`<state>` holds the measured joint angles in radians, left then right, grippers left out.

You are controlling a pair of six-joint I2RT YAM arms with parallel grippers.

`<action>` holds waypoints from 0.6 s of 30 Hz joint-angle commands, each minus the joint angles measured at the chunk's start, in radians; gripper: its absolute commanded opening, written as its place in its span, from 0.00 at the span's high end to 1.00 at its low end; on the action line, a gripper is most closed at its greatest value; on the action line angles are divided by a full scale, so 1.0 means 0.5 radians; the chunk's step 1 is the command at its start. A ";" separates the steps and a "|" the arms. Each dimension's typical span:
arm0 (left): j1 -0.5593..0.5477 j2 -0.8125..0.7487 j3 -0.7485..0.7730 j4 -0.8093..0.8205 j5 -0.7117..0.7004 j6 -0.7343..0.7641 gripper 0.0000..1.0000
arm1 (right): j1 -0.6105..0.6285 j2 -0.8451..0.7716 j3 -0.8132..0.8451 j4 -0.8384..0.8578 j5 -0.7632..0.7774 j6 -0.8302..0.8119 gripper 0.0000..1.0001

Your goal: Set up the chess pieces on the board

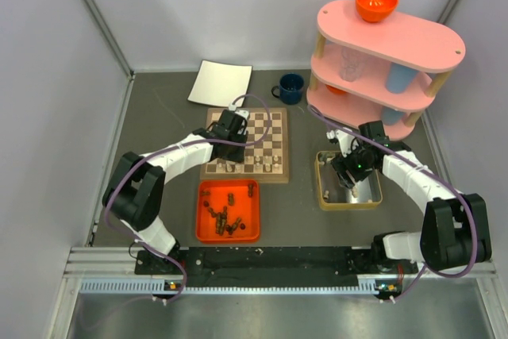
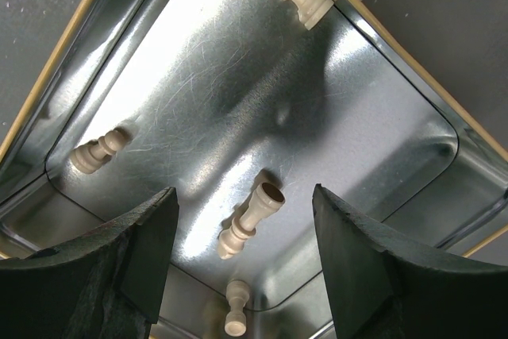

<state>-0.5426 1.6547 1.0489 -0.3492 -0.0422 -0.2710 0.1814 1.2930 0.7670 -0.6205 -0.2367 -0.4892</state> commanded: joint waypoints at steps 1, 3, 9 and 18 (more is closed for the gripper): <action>0.012 -0.017 0.019 -0.004 -0.032 -0.022 0.69 | 0.008 -0.067 0.061 0.041 -0.002 -0.003 0.32; 0.012 -0.027 0.025 -0.019 -0.035 -0.019 0.68 | 0.008 -0.067 0.061 0.044 -0.002 -0.003 0.32; 0.015 -0.079 0.080 -0.059 -0.048 -0.022 0.62 | 0.008 -0.076 0.058 0.041 -0.008 -0.003 0.32; 0.015 -0.223 0.283 -0.197 0.004 0.024 0.55 | 0.012 -0.092 0.058 0.044 -0.008 -0.003 0.32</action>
<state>-0.5392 1.6283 1.1072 -0.4229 -0.0475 -0.2771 0.1814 1.2804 0.7670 -0.6205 -0.2371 -0.4896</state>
